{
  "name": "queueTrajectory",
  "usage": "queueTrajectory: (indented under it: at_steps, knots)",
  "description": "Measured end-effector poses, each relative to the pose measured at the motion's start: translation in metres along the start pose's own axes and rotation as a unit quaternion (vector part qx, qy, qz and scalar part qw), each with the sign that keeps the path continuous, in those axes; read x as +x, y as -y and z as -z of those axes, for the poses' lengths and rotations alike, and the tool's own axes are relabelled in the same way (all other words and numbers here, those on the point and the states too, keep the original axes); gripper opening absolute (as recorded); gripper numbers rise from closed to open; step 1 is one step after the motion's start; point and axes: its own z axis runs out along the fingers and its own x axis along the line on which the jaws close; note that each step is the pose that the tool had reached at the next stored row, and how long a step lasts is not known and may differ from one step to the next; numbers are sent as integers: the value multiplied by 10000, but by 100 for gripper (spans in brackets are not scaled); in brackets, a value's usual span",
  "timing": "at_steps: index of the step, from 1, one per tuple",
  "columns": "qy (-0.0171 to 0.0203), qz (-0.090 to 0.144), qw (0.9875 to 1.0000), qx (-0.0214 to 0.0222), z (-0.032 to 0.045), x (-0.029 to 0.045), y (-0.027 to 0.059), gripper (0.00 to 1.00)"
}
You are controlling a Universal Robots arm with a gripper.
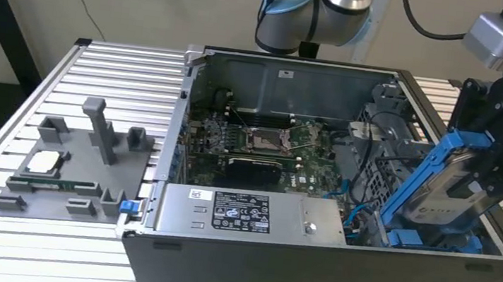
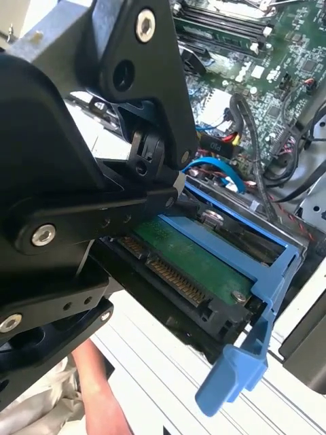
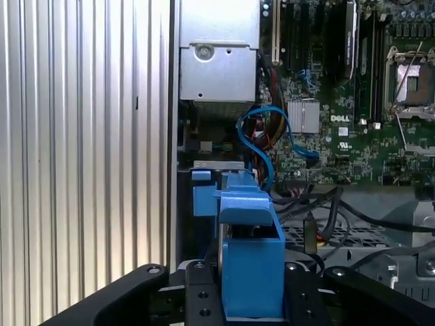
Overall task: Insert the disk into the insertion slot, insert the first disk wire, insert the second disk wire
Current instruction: 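Insert the disk into the insertion slot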
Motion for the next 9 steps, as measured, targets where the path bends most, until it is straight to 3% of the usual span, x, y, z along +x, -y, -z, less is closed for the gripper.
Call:
queueTrajectory:
  at_steps: [9]
  knots:
    - [29,6,10000,0,-154,5,6,0]
